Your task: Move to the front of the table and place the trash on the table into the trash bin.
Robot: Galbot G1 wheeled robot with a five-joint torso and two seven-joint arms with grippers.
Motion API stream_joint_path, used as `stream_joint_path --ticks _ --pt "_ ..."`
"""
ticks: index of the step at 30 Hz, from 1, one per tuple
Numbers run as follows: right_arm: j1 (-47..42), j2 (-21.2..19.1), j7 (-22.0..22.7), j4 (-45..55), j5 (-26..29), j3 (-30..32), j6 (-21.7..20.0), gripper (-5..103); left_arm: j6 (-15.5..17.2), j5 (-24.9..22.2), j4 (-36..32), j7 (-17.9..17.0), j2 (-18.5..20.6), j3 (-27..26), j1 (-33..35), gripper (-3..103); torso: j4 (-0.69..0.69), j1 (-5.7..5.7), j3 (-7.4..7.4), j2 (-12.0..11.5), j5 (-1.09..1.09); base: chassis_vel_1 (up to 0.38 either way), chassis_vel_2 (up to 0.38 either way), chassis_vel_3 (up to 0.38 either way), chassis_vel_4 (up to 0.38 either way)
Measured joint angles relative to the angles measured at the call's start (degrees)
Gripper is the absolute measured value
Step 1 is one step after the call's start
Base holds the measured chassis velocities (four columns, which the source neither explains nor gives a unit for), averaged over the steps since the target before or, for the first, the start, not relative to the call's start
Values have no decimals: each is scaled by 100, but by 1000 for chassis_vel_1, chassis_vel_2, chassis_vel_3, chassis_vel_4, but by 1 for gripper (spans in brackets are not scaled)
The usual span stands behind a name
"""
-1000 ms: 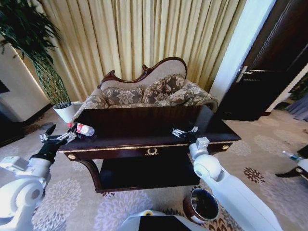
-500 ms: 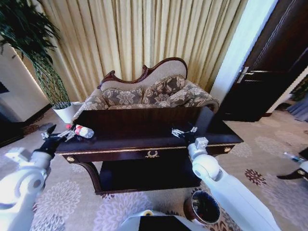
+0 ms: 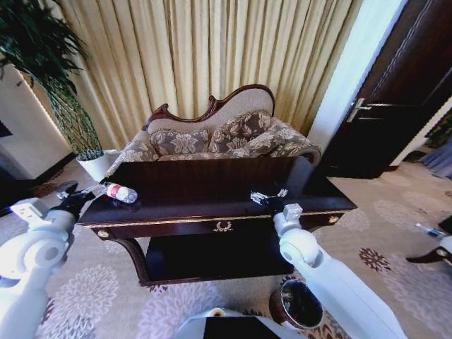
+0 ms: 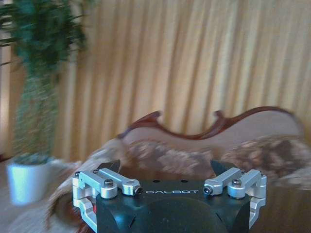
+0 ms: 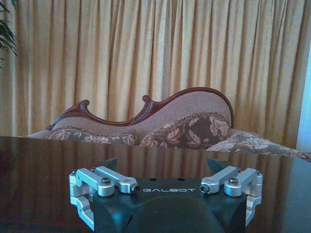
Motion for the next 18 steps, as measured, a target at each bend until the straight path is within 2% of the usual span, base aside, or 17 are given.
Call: stream_joint_path --ticks 1,2,3,4,5,6,8,9,11,14,18 --pt "0 -3 5 -1 2 1 0 100 29 -67 125 211 110 -50 -42 100 1 0 0 0 0 0 0 0 0" --pt "-3 -6 11 -3 3 9 0 100 199 -216 182 185 201 -78 -97 100 2 0 0 0 0 0 0 0 0" --pt "-3 -6 11 -3 3 9 0 100 199 -216 182 185 201 -78 -97 100 2 0 0 0 0 0 0 0 0" --pt "-7 -5 15 -10 3 18 2 100 494 -368 151 -217 256 -75 -159 100 0 0 0 0 0 0 0 0 0" --pt "-10 4 19 -23 3 21 4 100 855 -676 37 -789 272 -58 -224 100 0 0 0 0 0 0 0 0 0" --pt "-10 4 19 -23 3 21 4 100 855 -676 37 -789 272 -58 -224 100 0 0 0 0 0 0 0 0 0" --pt "-12 32 21 -55 -5 -11 9 100 1323 -1246 -173 -1743 265 32 -373 100 1 0 0 0 1 0 0 0 0" --pt "-12 32 21 -55 -5 -11 9 100 1323 -1246 -173 -1743 265 32 -373 100 1 0 0 0 1 0 0 0 0" --pt "2 61 22 -89 -25 -74 13 100 1465 -1348 -201 -2150 235 186 -530 100 1 0 0 0 0 0 0 0 0" --pt "15 73 22 -106 -30 -106 15 100 1468 -1424 -133 -2324 235 306 -652 100 1 0 0 1 1 0 0 0 0" --pt "31 73 18 -129 -30 -127 16 100 1392 -1929 66 -2184 245 379 -882 100 2 0 0 1 0 0 0 0 0"
